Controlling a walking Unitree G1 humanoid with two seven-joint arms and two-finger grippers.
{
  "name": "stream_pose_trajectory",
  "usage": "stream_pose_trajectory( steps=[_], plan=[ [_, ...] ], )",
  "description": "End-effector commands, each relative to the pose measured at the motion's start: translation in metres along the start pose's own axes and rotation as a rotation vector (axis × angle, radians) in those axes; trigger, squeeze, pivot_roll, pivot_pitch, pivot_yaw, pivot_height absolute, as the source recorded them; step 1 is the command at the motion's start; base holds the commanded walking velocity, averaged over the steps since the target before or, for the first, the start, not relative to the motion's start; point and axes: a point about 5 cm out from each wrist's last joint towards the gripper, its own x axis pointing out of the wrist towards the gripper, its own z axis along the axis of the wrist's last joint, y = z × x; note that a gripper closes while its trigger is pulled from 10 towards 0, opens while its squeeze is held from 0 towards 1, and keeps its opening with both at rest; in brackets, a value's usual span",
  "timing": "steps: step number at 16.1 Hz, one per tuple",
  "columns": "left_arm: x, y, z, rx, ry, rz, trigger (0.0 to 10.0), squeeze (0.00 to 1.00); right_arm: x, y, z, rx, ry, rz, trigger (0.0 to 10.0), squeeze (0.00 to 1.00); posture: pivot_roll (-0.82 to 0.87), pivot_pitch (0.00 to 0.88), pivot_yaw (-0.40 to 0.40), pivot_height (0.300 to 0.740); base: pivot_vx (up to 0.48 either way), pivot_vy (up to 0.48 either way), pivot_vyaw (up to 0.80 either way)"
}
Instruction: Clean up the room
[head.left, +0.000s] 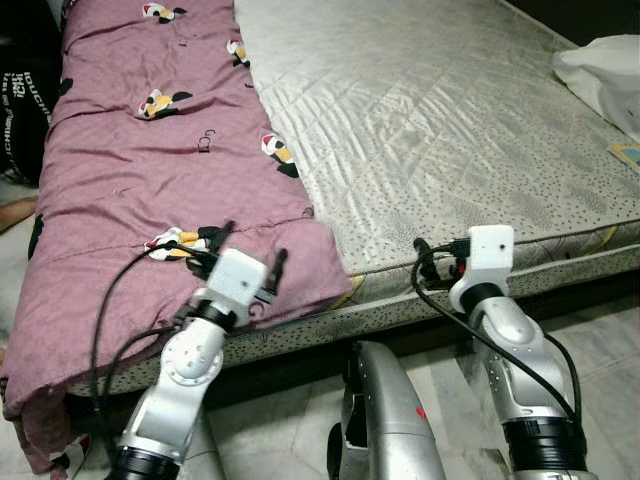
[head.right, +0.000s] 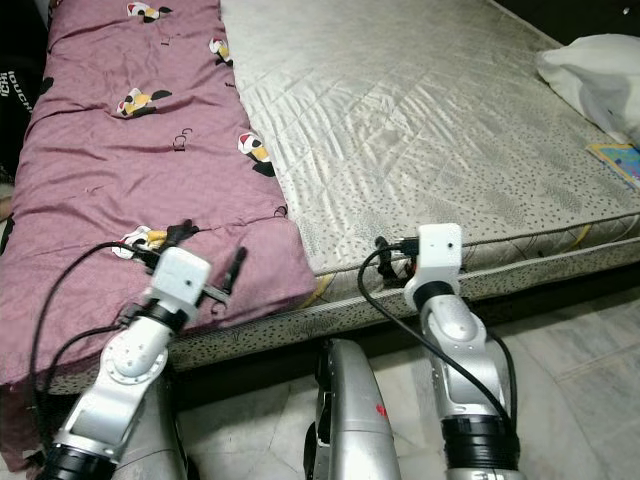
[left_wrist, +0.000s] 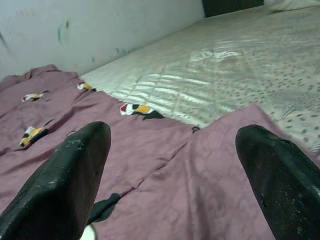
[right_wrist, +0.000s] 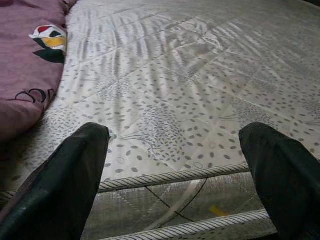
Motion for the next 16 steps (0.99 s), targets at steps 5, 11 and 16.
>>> stream_pose_trajectory(
  steps=[5, 11, 16],
  plan=[
    [0.001, 0.054, -0.037, -0.188, 0.281, 0.474, 10.0, 0.00, -0.002, -0.005, -0.003, -0.010, -0.003, -0.022, 10.0, 0.00, -0.08, 0.030, -0.075, 0.507, 0.000, 0.000, 0.00],
    [0.011, 0.029, -0.093, -0.295, 0.683, 0.326, 10.0, 0.00, -0.007, -0.001, -0.010, 0.012, 0.032, -0.007, 10.0, 0.00, -0.10, 0.038, -0.077, 0.507, 0.000, 0.000, 0.00],
    [0.021, -0.031, -0.089, -0.106, 0.699, -0.173, 10.0, 0.00, -0.007, -0.002, -0.008, 0.008, 0.030, -0.011, 10.0, 0.00, -0.10, 0.034, -0.076, 0.507, 0.000, 0.000, 0.00]
  ],
)
